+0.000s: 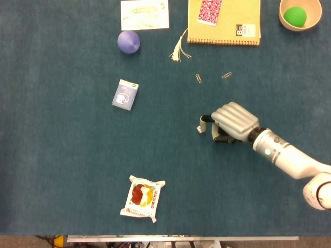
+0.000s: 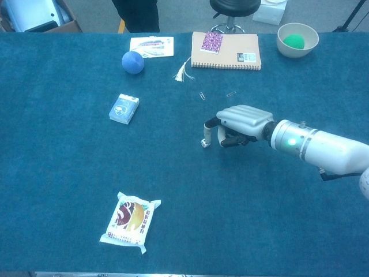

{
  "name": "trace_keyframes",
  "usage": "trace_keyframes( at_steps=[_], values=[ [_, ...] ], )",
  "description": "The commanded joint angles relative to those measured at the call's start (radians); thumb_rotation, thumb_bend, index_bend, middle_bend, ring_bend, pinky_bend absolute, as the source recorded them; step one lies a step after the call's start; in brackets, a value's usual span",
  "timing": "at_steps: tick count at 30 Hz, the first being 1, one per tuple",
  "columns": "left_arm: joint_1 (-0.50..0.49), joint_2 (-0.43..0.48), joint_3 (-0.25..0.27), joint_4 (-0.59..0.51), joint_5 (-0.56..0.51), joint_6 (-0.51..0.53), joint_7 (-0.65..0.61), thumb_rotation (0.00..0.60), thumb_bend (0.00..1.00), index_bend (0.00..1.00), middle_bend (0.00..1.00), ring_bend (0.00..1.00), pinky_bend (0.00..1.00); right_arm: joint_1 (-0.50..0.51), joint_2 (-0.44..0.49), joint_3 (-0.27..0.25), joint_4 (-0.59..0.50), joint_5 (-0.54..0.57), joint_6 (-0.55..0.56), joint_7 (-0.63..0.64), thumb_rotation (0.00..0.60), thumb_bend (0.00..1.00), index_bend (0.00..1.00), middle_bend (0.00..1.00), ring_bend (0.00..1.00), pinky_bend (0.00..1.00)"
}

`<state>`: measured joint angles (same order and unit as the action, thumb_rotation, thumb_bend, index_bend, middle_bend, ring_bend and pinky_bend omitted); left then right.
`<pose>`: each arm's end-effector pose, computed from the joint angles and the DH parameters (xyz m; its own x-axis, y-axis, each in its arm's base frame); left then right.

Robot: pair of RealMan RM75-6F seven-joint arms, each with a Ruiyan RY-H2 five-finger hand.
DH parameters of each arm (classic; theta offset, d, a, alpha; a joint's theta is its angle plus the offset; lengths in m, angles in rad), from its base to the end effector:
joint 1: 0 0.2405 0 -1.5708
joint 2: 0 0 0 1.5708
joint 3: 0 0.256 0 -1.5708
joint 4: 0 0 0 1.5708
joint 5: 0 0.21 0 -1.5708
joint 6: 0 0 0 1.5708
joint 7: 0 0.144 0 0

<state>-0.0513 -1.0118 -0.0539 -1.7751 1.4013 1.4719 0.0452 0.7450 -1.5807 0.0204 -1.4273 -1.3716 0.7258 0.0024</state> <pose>-0.3051 0.1690 0.1811 0.3758 0.0327 0.9261 0.9198 0.1085 -0.3771 -0.1653 -0.2885 -0.0724 0.4426 -0.5695 0.6927 -0.8512 -0.5097 0.1248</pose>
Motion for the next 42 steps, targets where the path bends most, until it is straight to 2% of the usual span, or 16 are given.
trace_keyframes(
  at_steps=[1,9,24,42],
  values=[
    [0.0,0.001,0.0,-0.001,0.0,0.0,-0.001,0.6,0.0,0.48,0.44,0.28,0.44,0.0,-0.009,0.001,0.007,-0.031,0.015,0.042,0.35,1.0,0.43,1.0,1.0,1.0],
    [0.0,0.001,0.001,-0.002,0.003,0.0,0.0,0.6,0.0,0.48,0.44,0.28,0.44,0.004,0.005,0.004,0.013,-0.075,0.052,0.052,0.35,1.0,0.43,1.0,1.0,1.0],
    [0.0,-0.003,0.003,0.001,0.002,-0.002,0.007,0.6,0.0,0.48,0.44,0.28,0.44,-0.01,0.028,-0.004,0.019,-0.012,0.048,-0.068,0.35,1.0,0.43,1.0,1.0,1.0],
    [-0.001,-0.001,0.006,-0.001,0.008,-0.003,0.005,0.6,0.0,0.48,0.44,0.28,0.44,-0.014,-0.027,-0.016,0.076,-0.043,0.047,0.002,0.35,1.0,0.43,1.0,1.0,1.0]
  ],
)
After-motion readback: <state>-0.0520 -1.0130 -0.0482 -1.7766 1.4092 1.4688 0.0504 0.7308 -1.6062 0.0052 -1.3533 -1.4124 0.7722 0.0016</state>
